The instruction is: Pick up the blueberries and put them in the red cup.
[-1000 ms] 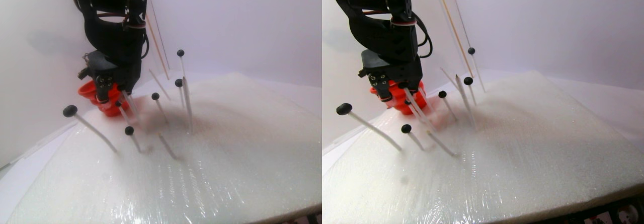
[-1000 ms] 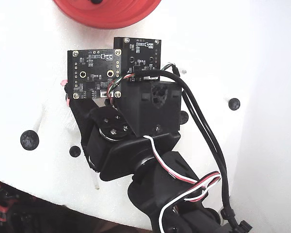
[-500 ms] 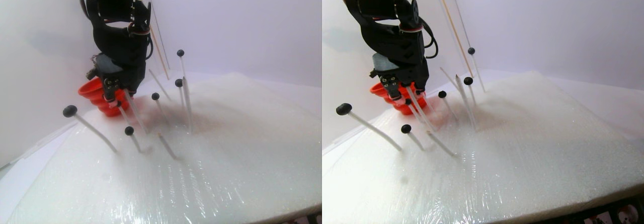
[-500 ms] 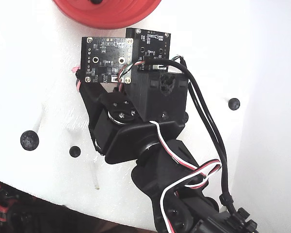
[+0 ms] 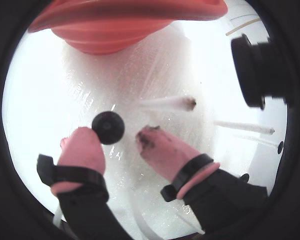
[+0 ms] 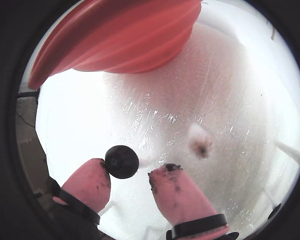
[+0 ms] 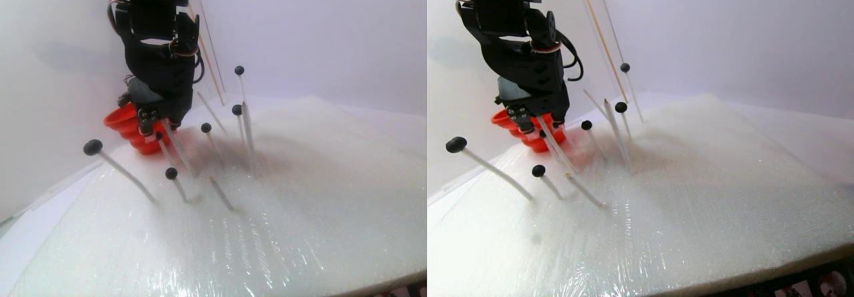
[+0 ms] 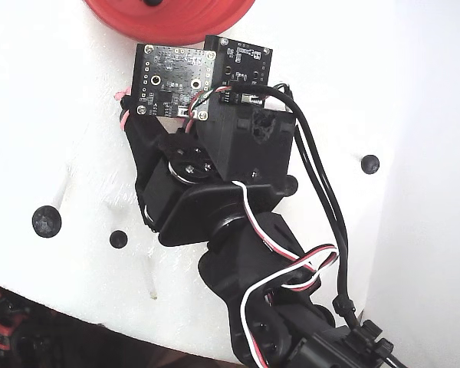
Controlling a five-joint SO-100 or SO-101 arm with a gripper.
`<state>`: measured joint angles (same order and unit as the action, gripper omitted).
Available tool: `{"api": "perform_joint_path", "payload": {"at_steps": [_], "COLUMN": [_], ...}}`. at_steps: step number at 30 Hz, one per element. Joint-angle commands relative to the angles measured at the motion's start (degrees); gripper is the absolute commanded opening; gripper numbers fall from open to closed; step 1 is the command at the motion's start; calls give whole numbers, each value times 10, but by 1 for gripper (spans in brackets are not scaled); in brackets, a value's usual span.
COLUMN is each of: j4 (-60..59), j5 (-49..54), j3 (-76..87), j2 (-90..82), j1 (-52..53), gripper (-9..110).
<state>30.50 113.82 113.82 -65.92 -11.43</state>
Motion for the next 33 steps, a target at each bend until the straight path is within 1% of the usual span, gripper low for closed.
{"api": "perform_joint_path", "payload": {"at_steps": [1, 19, 33], "j4": [11, 36, 40], "j5": [-8, -42, -2], "j3": [-22, -33, -37], "j2": [-9, 15, 26], "j1": [-29, -56, -41], "gripper": [15, 15, 14]}}
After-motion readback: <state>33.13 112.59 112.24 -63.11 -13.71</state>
